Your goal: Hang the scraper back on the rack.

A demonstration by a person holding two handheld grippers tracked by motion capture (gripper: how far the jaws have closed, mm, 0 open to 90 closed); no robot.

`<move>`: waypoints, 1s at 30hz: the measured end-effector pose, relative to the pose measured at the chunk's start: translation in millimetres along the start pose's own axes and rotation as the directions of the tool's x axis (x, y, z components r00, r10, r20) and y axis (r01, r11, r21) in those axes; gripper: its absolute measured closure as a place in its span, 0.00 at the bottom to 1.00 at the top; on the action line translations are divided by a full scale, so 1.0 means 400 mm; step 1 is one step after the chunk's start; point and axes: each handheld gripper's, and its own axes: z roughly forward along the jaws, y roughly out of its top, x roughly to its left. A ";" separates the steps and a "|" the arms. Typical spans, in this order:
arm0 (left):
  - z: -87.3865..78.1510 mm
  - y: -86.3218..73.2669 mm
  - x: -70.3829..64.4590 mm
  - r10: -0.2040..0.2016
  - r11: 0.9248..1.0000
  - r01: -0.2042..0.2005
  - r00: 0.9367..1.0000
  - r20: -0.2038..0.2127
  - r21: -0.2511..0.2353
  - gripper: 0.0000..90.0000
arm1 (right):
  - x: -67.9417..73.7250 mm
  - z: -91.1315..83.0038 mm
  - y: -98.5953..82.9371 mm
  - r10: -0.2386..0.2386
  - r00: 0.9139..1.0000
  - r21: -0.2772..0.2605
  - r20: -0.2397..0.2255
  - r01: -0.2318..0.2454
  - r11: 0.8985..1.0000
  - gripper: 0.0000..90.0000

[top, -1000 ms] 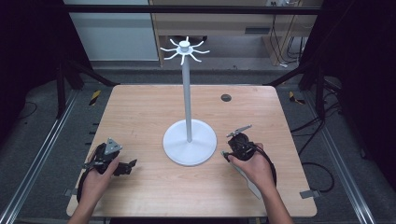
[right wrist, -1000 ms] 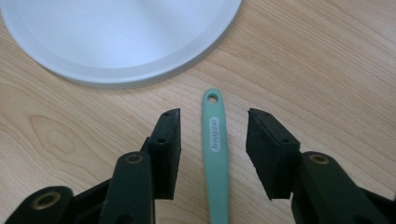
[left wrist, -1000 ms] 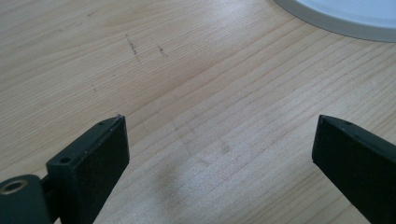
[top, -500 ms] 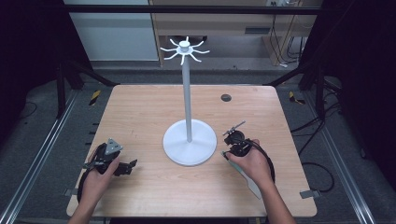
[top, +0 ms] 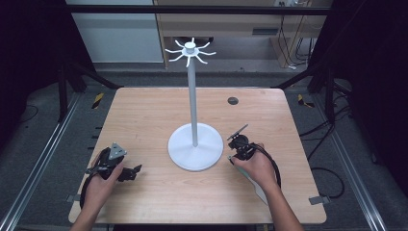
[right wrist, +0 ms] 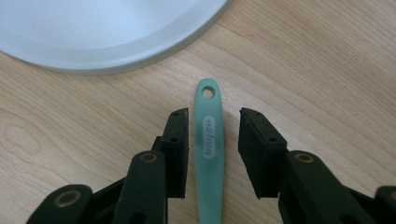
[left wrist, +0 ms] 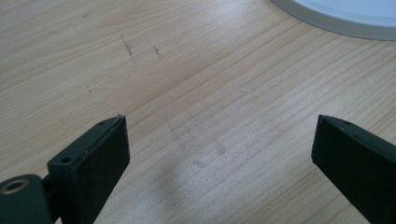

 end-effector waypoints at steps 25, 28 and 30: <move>0.002 0.000 -0.002 -0.003 1.000 0.003 1.000 0.002 0.000 0.05 | 0.001 0.027 0.010 0.000 1.000 0.046 -0.013 0.001 0.999 0.80; 0.002 0.000 -0.002 -0.003 1.000 0.003 1.000 0.003 0.000 0.05 | 0.002 0.029 0.010 0.006 1.000 0.051 -0.013 -0.005 0.999 0.82; 0.001 0.000 -0.002 0.001 1.000 -0.001 1.000 0.003 0.004 0.05 | 0.001 0.029 0.011 0.008 1.000 0.052 -0.018 -0.007 0.999 0.82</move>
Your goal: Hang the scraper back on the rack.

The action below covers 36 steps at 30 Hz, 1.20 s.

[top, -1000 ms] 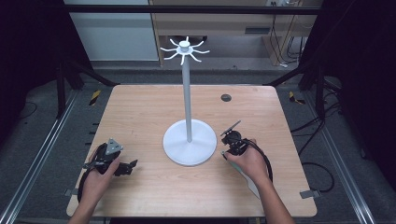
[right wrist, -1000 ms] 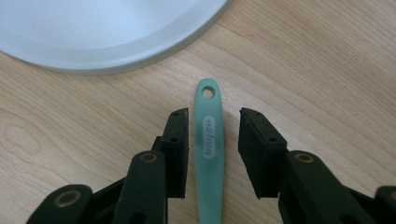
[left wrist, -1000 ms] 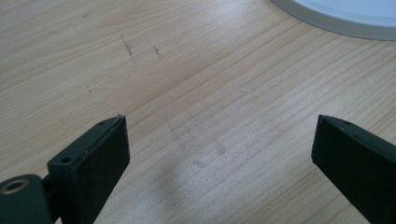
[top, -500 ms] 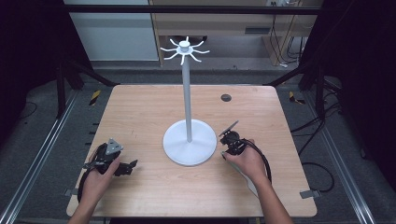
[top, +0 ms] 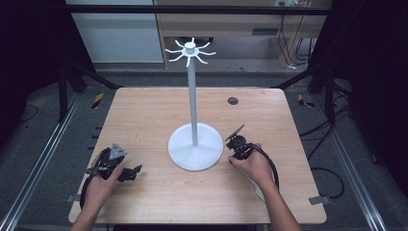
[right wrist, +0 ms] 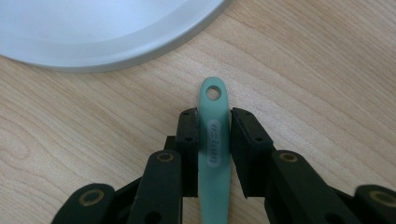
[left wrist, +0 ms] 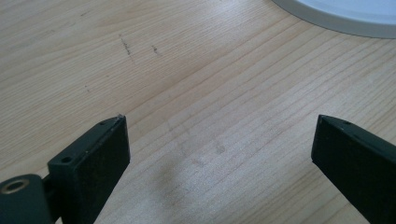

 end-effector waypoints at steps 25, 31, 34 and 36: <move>0.001 0.000 -0.001 0.006 1.000 -0.006 1.000 0.000 0.005 0.05 | -0.015 -0.156 -0.030 0.027 1.000 -0.249 -0.007 -0.027 0.968 0.83; 0.001 0.000 -0.001 0.003 1.000 -0.003 1.000 0.001 0.005 0.05 | -0.013 -0.201 -0.027 0.024 1.000 -0.293 0.001 -0.023 0.956 0.83; 0.001 0.000 -0.001 0.004 1.000 -0.004 1.000 0.001 0.006 0.05 | -0.014 -0.213 -0.026 0.025 1.000 -0.315 0.001 -0.024 0.949 0.83; 0.000 0.000 -0.001 0.004 1.000 -0.004 1.000 0.001 0.005 0.05 | -0.016 -0.222 -0.027 0.024 1.000 -0.328 0.001 -0.023 0.944 0.83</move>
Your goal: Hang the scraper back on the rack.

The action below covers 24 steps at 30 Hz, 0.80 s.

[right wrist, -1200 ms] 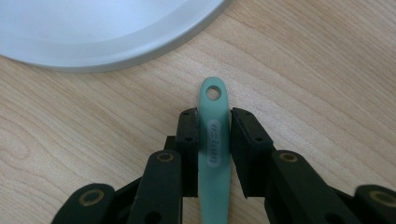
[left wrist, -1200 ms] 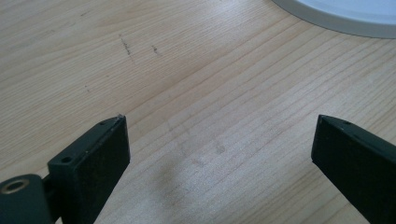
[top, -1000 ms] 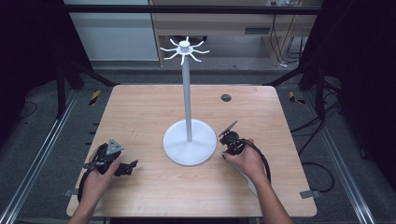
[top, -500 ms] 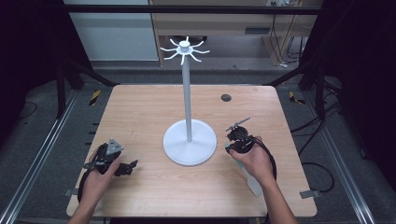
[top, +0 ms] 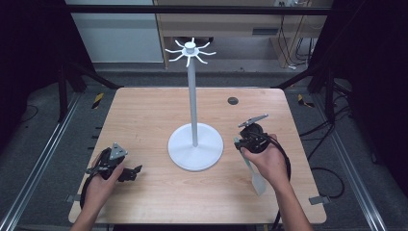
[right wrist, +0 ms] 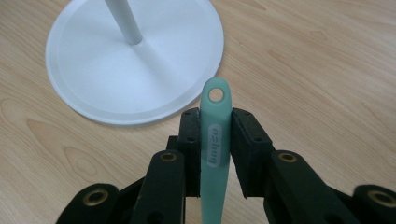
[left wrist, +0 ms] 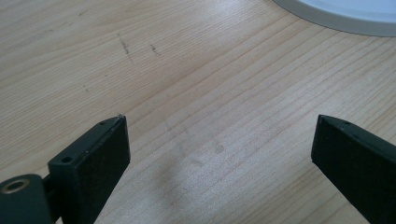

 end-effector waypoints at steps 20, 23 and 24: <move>0.001 0.000 0.000 0.001 1.000 -0.001 1.000 0.000 0.001 0.05 | -0.027 -0.146 0.046 0.022 0.999 -0.212 0.044 -0.012 0.977 0.83; 0.001 0.000 0.000 0.001 1.000 -0.001 1.000 -0.001 0.002 0.05 | -0.030 -0.159 0.051 0.024 0.999 -0.239 0.048 -0.011 0.971 0.83; 0.001 0.000 0.000 0.000 1.000 0.000 1.000 -0.001 0.002 0.05 | -0.031 -0.162 0.052 0.024 0.999 -0.245 0.048 -0.011 0.969 0.83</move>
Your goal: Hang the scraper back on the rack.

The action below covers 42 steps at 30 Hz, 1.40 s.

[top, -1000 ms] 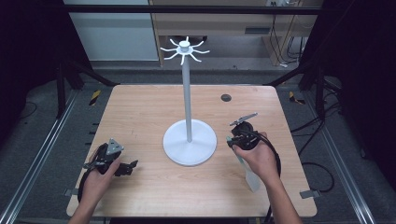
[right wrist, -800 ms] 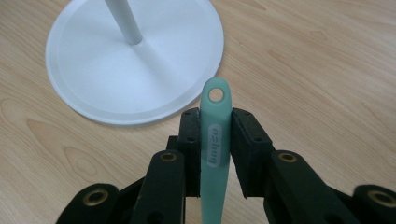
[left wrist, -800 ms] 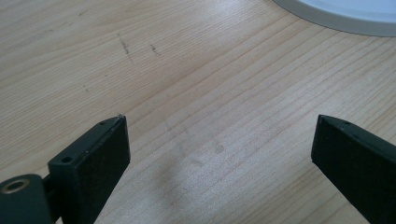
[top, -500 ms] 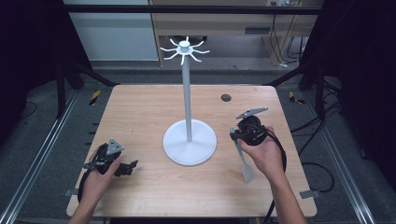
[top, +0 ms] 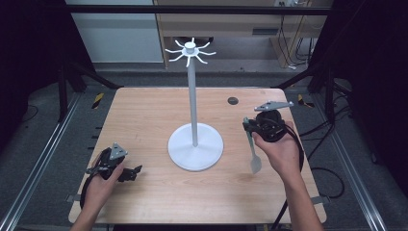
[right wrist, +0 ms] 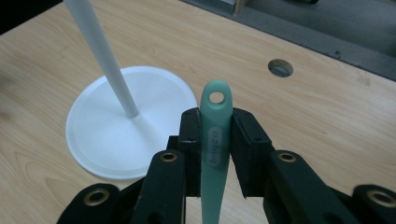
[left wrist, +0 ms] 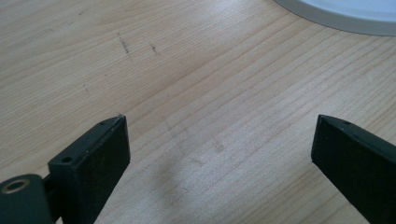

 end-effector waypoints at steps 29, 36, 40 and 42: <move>0.001 0.000 -0.002 0.000 1.000 0.000 1.000 0.002 0.001 0.05 | 0.019 -0.052 0.058 -0.007 1.000 -0.174 -0.013 0.005 0.985 0.83; 0.001 0.000 -0.001 0.001 1.000 -0.001 1.000 0.001 -0.001 0.05 | 0.031 -0.065 0.074 -0.008 1.000 -0.216 -0.023 0.002 0.976 0.83; 0.001 0.000 -0.001 0.001 1.000 -0.001 1.000 0.001 -0.001 0.05 | 0.039 -0.077 0.086 -0.012 0.999 -0.241 -0.031 0.004 0.971 0.83; 0.001 0.000 -0.001 0.001 1.000 -0.001 1.000 0.001 0.000 0.05 | 0.043 -0.082 0.093 -0.017 0.999 -0.251 -0.033 0.008 0.968 0.83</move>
